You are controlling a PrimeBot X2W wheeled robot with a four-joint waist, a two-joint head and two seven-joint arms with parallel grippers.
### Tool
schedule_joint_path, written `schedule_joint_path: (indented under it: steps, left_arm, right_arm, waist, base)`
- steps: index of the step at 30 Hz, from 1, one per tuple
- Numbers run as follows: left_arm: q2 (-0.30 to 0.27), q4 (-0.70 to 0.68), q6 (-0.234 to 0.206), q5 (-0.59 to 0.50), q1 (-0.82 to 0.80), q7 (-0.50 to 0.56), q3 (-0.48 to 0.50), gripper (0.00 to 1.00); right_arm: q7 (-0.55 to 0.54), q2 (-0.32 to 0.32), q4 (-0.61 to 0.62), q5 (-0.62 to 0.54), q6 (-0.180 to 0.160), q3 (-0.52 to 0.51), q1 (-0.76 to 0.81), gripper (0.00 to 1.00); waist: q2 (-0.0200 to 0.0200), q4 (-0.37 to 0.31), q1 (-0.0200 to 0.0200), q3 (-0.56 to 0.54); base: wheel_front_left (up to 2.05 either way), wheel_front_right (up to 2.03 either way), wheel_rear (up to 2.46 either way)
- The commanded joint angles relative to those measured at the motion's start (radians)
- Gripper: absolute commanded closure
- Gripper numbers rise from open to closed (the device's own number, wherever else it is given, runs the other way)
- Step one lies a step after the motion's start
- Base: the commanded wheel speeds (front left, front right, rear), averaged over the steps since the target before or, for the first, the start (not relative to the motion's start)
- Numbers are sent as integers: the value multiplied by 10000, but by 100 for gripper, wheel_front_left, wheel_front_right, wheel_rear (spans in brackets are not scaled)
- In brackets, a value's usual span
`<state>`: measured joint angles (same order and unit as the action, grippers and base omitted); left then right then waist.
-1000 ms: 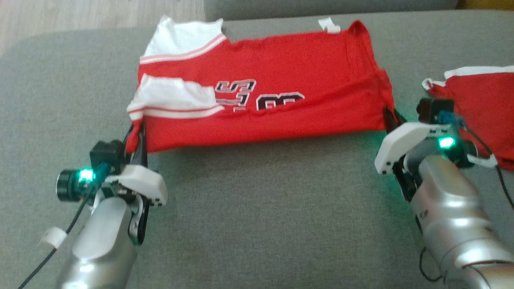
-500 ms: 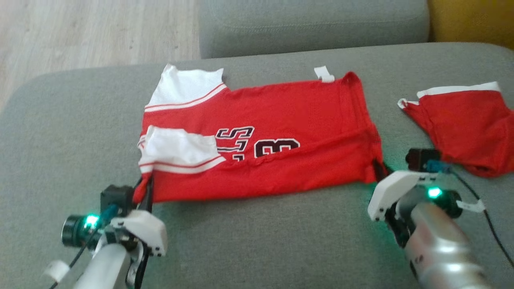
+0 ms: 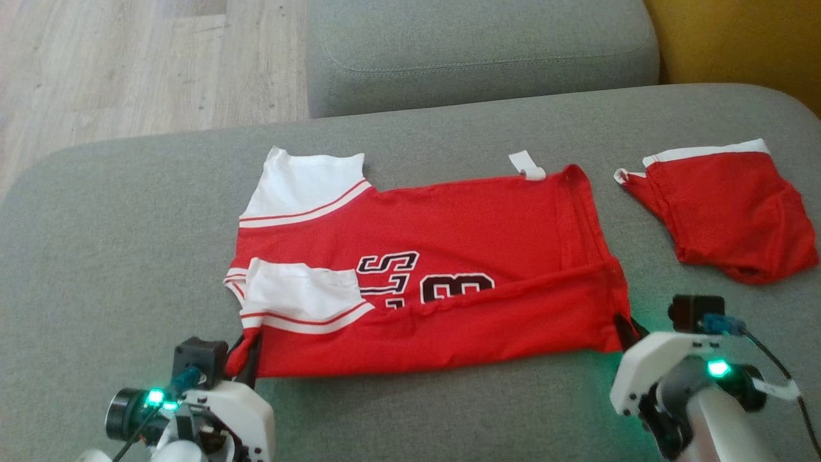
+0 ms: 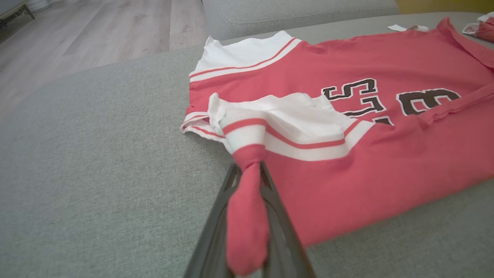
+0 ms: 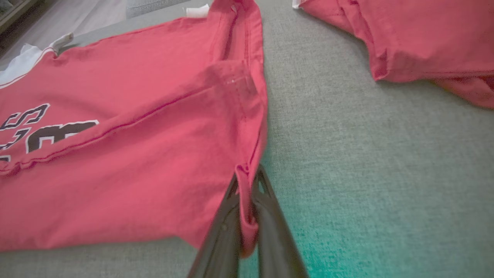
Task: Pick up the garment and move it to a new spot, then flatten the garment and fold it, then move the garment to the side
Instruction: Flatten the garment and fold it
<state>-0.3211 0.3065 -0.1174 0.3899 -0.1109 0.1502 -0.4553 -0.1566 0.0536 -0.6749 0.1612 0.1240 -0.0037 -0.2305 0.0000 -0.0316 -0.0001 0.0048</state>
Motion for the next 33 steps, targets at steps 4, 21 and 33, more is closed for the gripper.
schedule_joint_path:
  steps: [4, 21, 33]
  left_arm:
    - [-300, -453, -119, 17, -257, 166, 203, 100]
    - [136, -82, -1042, -337, -1179, -2464, 849, 0]
    - [615, -912, -834, -363, -1813, -4087, 1430, 0]
  right_arm:
    - [-786, -34, 2106, 86, 67, 64, 726, 100]
    - [971, -34, 5290, 389, 67, 137, 1366, 0]
    - [3497, -34, 5356, 619, 67, 400, 931, 0]
  waist:
    - [0, -16, 1, 35]
    - [0, -145, 1, 336]
    - [0, -386, 1, 757]
  base:
    - [0, 0, 0]
    - [0, 0, 0]
    - [0, 0, 0]
